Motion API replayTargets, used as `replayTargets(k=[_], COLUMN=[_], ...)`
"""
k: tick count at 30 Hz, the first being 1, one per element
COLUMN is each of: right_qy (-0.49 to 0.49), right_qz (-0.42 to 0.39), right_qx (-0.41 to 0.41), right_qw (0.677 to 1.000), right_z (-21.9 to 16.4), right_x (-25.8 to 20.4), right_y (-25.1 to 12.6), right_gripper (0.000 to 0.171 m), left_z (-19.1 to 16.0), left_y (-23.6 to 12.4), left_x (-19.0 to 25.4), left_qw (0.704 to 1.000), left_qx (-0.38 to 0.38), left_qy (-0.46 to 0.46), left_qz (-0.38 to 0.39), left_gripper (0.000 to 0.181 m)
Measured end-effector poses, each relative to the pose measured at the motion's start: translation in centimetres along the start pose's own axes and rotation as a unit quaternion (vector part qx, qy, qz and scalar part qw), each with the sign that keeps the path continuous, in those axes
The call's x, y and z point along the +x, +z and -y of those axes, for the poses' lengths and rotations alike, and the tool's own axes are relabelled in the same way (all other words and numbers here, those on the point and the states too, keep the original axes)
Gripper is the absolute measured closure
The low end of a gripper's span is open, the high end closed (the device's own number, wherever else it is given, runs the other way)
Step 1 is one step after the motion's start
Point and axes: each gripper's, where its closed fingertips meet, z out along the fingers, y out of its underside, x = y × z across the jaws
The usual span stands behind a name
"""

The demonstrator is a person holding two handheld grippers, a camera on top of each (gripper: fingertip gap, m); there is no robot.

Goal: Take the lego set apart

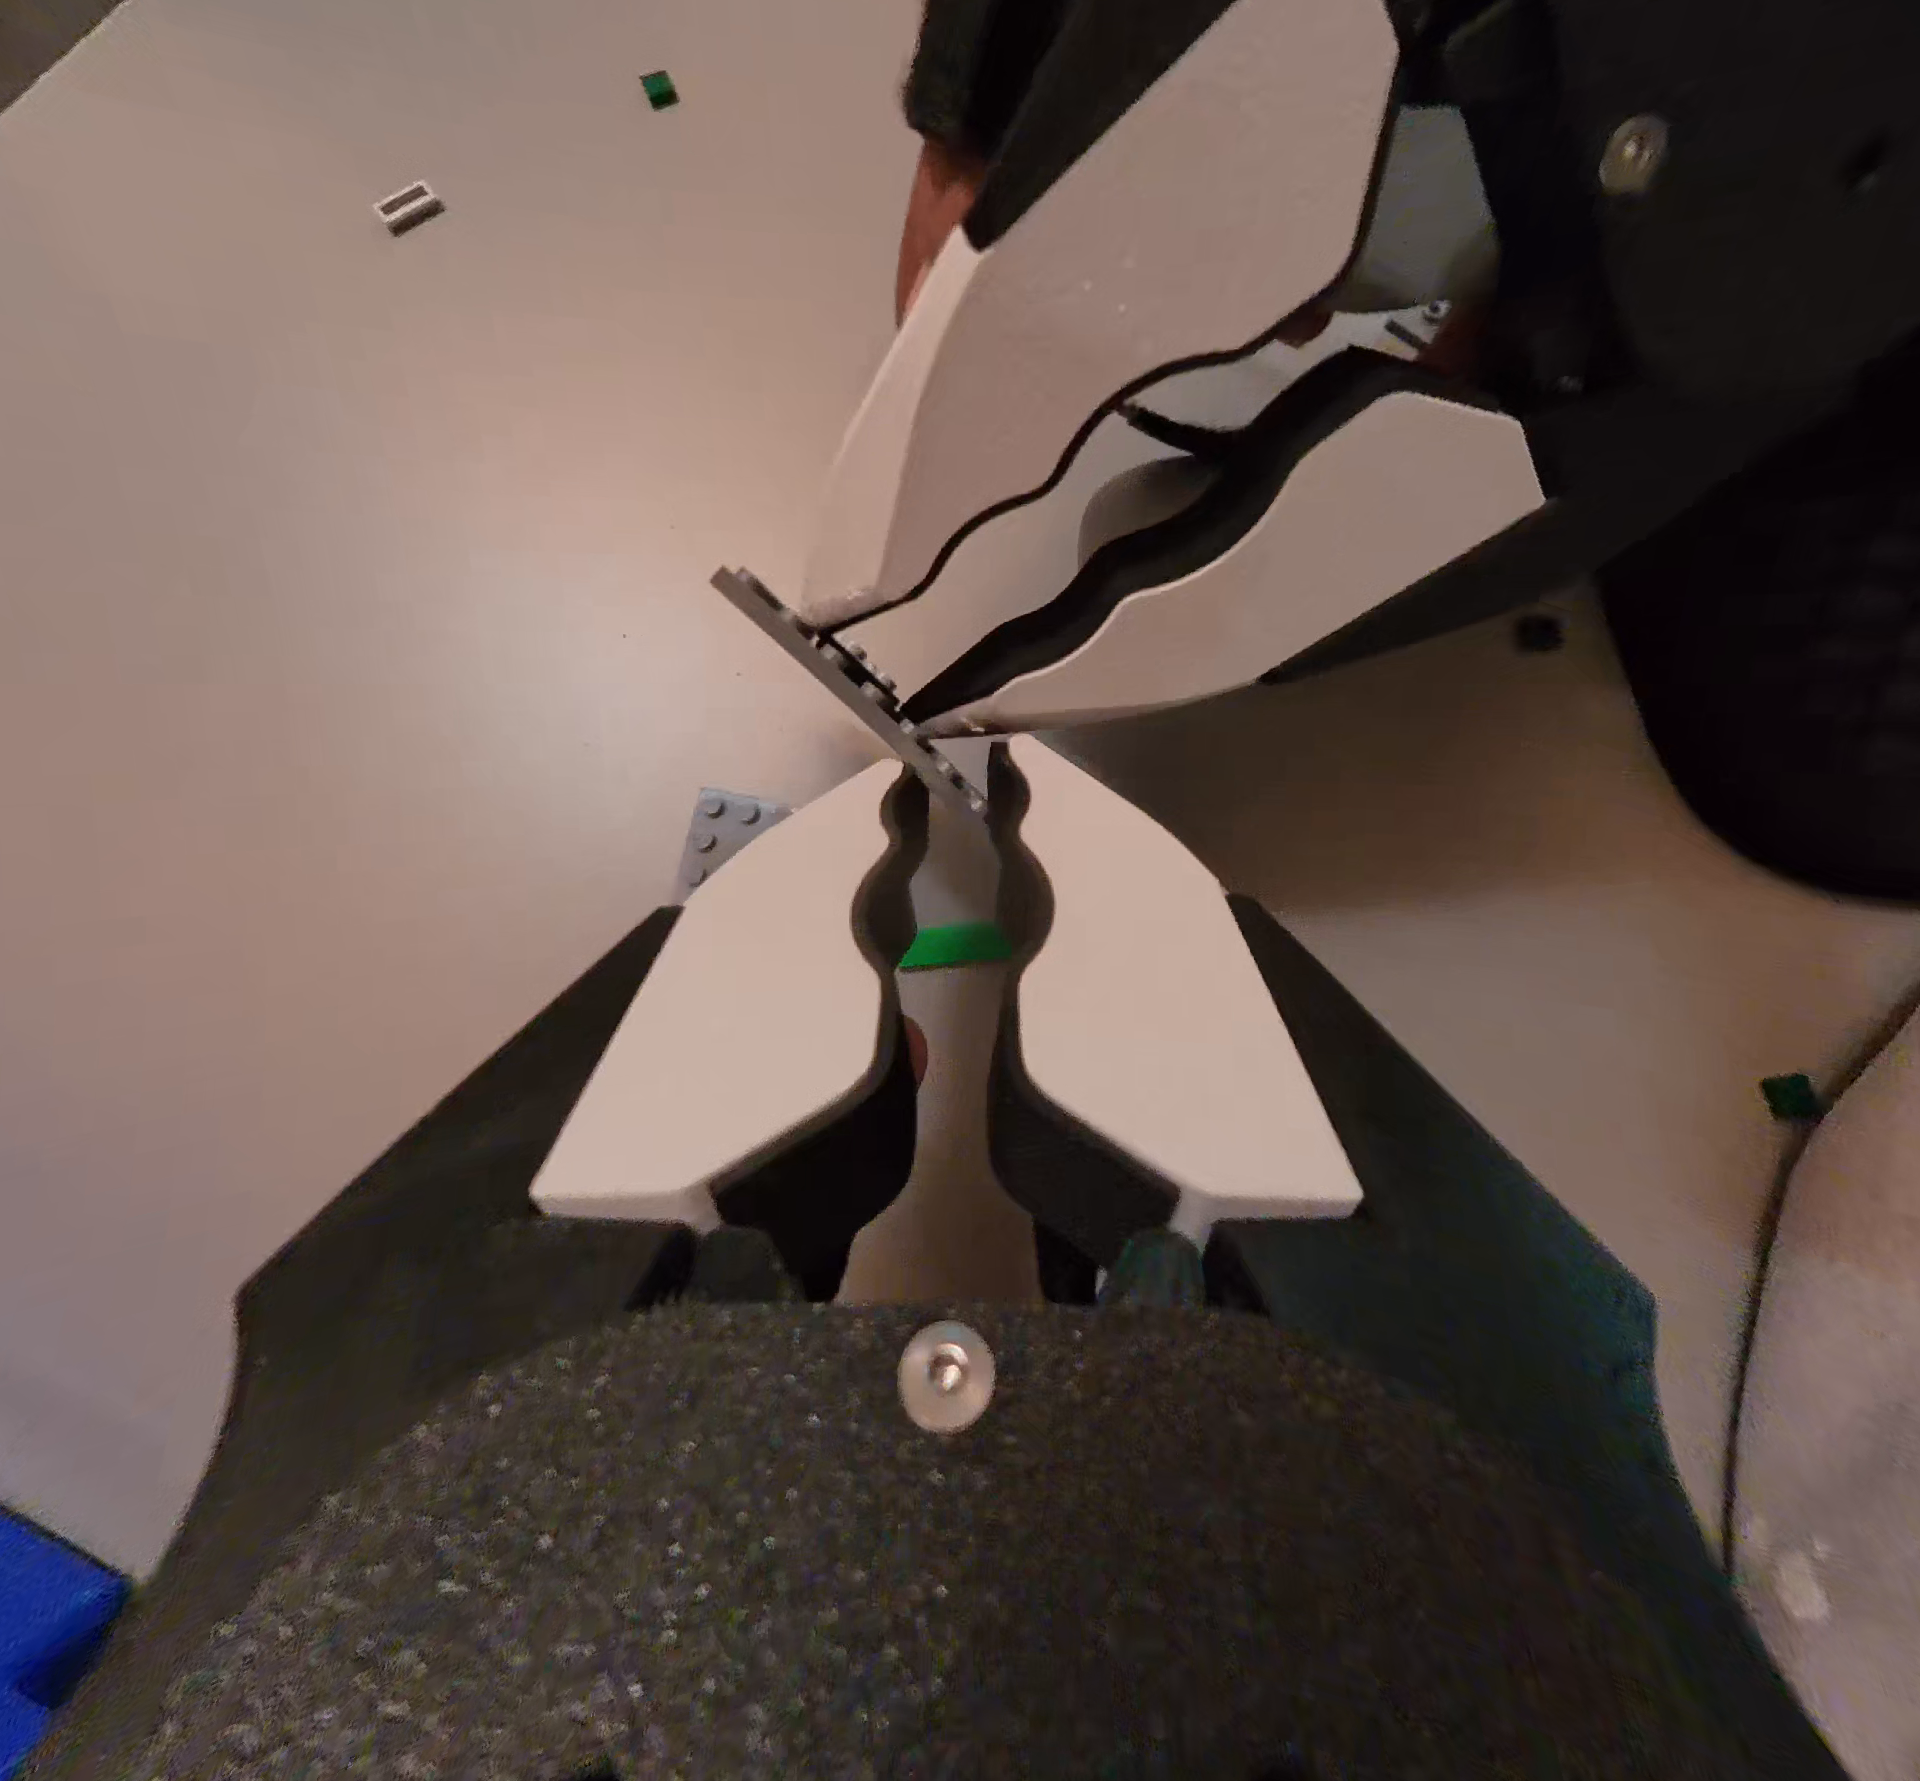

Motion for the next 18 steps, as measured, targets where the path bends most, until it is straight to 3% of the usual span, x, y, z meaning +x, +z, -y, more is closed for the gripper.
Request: replayTargets(k=[9,16,17,18], right_qy=[0.014,0.115,0.136,0.16], right_qz=[0.034,0.086,0.093,0.108], right_qx=[0.025,0.098,0.112,0.123], right_qw=[0.999,0.985,0.98,0.973], right_z=[0.1,0.4,0.4,0.5], right_x=[-0.5,-0.1,0.2,0.3], right_y=[-0.4,-1.2,-1.4,-1.6], right_gripper=[0.156,0.158,0.171,0.171], left_z=[-0.2,0.4,0.4,0.6], left_y=[0.0,-0.4,-0.4,-0.6], left_x=[0.8,1.1,1.1,1.3], left_qw=[0.998,0.998,0.998,0.997], left_qx=[-0.003,0.03,0.033,0.041], left_qy=[0.051,0.013,0.012,0.004], left_qz=[-0.025,-0.055,-0.057,-0.065], left_gripper=[0.168,0.169,0.169,0.169])
